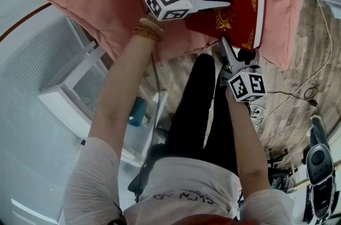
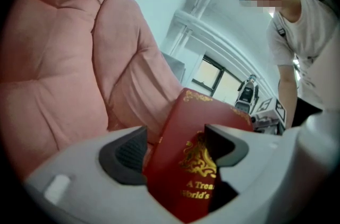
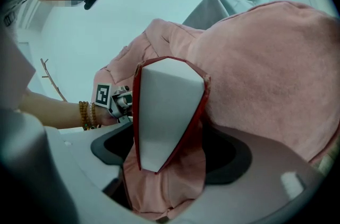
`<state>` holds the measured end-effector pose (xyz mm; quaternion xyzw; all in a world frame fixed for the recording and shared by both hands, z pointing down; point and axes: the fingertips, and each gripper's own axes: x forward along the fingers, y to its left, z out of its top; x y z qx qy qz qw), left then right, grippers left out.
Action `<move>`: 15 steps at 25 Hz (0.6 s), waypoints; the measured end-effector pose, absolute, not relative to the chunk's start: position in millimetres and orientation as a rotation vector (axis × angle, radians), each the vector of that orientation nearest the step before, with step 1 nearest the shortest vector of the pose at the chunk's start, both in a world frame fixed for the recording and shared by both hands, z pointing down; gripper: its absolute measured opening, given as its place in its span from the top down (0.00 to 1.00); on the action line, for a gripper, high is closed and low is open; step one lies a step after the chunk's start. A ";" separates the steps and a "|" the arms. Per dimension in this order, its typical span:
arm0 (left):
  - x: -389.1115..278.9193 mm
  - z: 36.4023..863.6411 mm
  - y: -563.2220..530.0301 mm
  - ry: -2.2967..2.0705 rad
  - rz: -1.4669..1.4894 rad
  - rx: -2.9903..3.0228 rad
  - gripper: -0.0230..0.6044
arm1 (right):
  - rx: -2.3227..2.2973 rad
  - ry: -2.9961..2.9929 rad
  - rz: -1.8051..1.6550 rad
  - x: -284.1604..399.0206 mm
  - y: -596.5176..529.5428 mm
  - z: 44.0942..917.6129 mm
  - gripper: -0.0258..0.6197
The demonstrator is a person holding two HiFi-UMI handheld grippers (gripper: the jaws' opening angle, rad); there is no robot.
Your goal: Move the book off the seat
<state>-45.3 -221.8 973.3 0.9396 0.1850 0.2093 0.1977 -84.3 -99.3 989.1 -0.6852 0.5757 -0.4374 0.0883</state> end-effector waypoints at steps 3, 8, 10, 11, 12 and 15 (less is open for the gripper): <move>-45.5 975.5 -220.7 0.545 0.588 2.602 0.42 | -2.033 1.724 -1.293 -82.9 -103.5 987.4 0.34; -45.2 976.8 -216.5 0.597 0.596 2.573 0.47 | -2.026 1.757 -1.277 -82.1 -108.5 985.2 0.39; -46.0 976.9 -214.5 0.611 0.601 2.569 0.48 | -2.019 1.769 -1.264 -83.0 -110.2 983.7 0.41; -46.6 977.5 -214.3 0.613 0.604 2.568 0.49 | -2.018 1.769 -1.263 -82.9 -110.9 983.3 0.43; -47.0 978.0 -214.4 0.613 0.606 2.568 0.49 | -2.019 1.766 -1.265 -82.5 -111.2 983.3 0.44; -47.2 978.1 -214.2 0.614 0.608 2.570 0.49 | -2.016 1.757 -1.269 -80.6 -110.0 984.4 0.49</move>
